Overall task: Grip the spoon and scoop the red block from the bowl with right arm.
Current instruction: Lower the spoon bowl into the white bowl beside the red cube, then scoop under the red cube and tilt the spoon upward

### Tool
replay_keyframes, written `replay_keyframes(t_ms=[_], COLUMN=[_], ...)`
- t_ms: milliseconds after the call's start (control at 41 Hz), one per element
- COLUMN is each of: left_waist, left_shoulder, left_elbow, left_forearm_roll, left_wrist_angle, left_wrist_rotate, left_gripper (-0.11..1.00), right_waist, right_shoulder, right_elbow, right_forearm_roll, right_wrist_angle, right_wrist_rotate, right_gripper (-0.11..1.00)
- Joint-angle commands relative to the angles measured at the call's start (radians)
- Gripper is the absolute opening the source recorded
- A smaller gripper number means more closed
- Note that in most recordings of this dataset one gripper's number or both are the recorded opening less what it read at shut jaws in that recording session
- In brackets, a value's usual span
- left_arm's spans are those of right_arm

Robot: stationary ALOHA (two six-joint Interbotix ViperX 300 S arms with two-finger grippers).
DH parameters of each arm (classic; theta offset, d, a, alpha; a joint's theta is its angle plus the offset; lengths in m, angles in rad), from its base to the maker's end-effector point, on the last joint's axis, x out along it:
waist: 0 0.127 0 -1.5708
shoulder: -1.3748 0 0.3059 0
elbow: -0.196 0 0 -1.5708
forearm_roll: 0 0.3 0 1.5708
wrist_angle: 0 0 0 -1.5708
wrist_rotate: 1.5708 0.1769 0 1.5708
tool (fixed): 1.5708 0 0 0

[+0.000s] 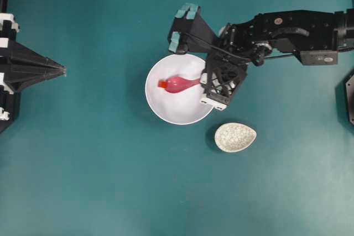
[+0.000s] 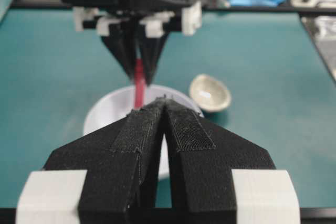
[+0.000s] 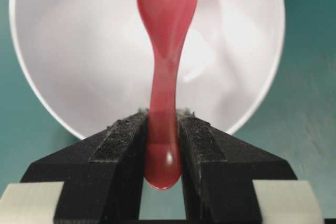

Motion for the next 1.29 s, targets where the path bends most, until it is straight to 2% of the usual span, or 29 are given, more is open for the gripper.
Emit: replay_keyframes(t_ms=[0, 317, 659, 805, 1049, 1269], left_waist=[0.0, 0.002, 0.002, 0.0, 0.0, 0.0], left_shoulder=[0.003, 0.003, 0.003, 0.003, 0.003, 0.003], left_elbow=[-0.032, -0.032, -0.032, -0.032, -0.031, -0.031], left_forearm_roll=[0.002, 0.003, 0.003, 0.002, 0.003, 0.003], left_wrist_angle=[-0.003, -0.003, -0.003, -0.003, -0.003, -0.002], left_wrist_rotate=[0.002, 0.003, 0.002, 0.002, 0.002, 0.002], left_gripper=[0.0, 0.0, 0.0, 0.0, 0.0, 0.01], right_waist=[-0.003, 0.0, 0.021, 0.034, 0.049, 0.071], right_shoulder=[-0.006, 0.002, -0.031, -0.067, -0.172, -0.273], right_elbow=[-0.044, -0.063, -0.014, 0.048, 0.202, 0.342], right_forearm_roll=[0.003, 0.043, 0.046, 0.046, 0.044, 0.044], right_wrist_angle=[-0.02, -0.037, -0.08, -0.167, -0.35, -0.446], right_wrist_rotate=[0.005, 0.005, 0.006, 0.014, 0.049, 0.054], right_gripper=[0.24, 0.24, 0.24, 0.24, 0.24, 0.24])
